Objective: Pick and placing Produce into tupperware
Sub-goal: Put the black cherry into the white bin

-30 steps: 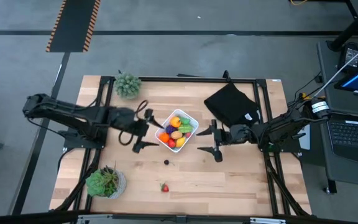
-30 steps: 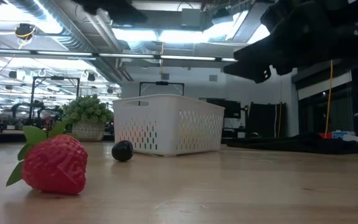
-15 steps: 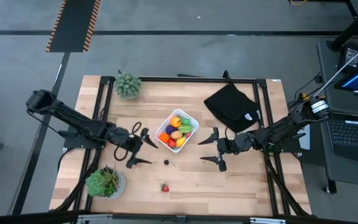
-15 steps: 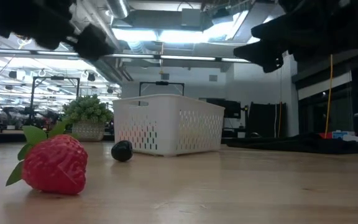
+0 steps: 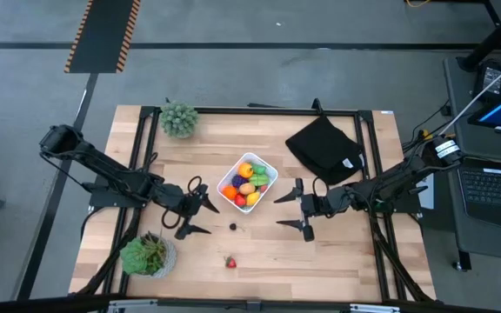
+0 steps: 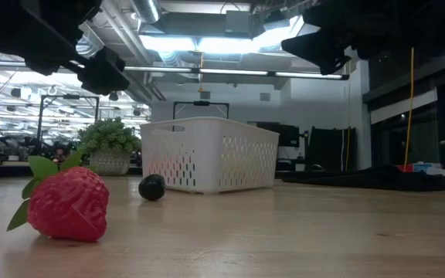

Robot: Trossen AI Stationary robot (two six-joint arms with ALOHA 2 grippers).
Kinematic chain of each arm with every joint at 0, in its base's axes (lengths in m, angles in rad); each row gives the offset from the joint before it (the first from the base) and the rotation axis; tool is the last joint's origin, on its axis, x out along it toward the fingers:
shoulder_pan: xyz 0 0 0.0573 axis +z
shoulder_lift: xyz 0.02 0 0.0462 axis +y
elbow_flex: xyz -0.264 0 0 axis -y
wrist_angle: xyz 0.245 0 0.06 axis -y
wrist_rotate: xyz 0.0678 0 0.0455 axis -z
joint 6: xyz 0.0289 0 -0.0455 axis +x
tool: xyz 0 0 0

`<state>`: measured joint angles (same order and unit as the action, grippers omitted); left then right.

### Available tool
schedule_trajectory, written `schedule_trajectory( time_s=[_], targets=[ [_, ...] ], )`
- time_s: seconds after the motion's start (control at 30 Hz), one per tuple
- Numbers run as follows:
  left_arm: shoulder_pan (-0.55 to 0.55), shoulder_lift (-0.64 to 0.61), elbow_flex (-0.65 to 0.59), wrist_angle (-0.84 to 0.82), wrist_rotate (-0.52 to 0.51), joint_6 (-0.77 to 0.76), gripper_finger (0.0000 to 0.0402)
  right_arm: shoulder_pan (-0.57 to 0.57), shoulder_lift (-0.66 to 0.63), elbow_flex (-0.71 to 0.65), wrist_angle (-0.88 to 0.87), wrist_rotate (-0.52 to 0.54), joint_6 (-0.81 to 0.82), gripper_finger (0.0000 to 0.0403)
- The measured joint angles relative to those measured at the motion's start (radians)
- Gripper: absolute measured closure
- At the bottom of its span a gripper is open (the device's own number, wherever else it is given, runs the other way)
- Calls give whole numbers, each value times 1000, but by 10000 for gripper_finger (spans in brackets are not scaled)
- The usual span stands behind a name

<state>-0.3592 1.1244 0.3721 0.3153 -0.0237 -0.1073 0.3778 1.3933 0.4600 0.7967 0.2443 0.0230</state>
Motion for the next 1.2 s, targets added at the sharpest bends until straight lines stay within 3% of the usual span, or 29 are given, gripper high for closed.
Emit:
schedule_trajectory(
  time_s=[0.17, 0.37, 0.63, 0.87, 1.2],
  targets=[
    [0, 22, 0, -20, -1, -43, 68, 0, 0, 2, 1, 0, -2, 103],
    [0, 136, 0, -11, -30, -41, 68, 0, 0, 2, -1, 0, -2, 103],
    [0, 322, 1, 166, -64, -40, 68, 0, 0, 2, -5, -2, -1, 103],
    [22, 456, 1, 318, -65, -41, 68, -1, 0, 2, -70, -92, 81, 103],
    [67, 568, 8, 453, -65, -49, 68, 0, 32, 3, -87, -108, 123, 103]
  ],
)
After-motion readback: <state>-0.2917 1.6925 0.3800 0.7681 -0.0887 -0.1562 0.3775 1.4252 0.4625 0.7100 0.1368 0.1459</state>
